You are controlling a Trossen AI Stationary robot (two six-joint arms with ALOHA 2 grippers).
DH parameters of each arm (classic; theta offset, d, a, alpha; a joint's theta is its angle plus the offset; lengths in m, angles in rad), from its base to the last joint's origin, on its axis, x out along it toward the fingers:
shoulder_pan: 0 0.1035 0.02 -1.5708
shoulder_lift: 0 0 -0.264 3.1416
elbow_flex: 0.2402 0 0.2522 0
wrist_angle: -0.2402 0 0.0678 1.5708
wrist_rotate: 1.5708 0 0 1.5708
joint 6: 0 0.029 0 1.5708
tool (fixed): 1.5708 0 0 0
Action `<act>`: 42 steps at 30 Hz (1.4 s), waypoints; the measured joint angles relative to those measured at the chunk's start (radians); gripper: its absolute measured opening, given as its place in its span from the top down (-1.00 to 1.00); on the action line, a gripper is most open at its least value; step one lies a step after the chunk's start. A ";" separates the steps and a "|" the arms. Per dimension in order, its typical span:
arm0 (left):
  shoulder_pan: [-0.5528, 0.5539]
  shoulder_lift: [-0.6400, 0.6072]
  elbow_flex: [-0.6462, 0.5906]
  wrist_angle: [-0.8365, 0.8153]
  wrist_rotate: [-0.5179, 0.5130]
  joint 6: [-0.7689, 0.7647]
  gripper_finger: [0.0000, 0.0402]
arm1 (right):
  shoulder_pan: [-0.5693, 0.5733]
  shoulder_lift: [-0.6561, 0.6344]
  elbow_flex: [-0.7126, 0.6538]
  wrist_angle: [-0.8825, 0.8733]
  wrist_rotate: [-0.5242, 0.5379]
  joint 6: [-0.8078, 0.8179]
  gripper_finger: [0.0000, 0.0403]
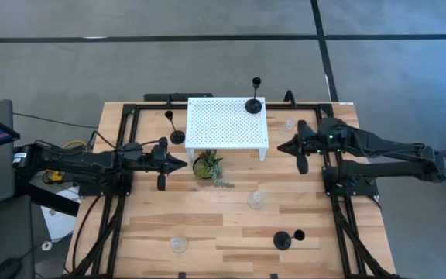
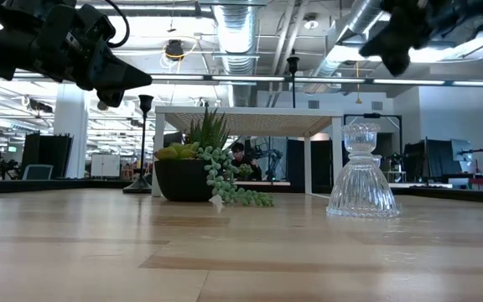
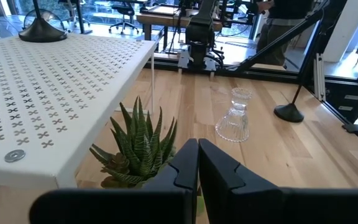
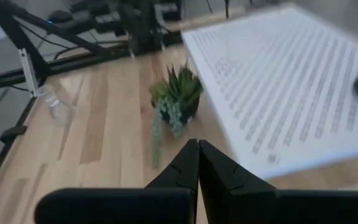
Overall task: Pick & Place candle stick holders
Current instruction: Put the top right transparent glass candle holder on the shelf
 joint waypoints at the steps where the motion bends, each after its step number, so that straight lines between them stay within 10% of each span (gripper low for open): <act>1: 0.000 0.000 0.000 0.000 0.000 0.000 0.94 | 0.006 0.009 -0.010 0.000 0.001 0.031 1.00; 13: 0.000 0.001 0.000 -0.002 0.000 0.000 0.94 | 0.171 0.033 -0.091 0.001 0.410 0.122 1.00; 42: 0.000 0.001 0.000 -0.003 0.000 0.000 0.94 | 0.186 0.032 -0.332 0.062 0.690 0.613 1.00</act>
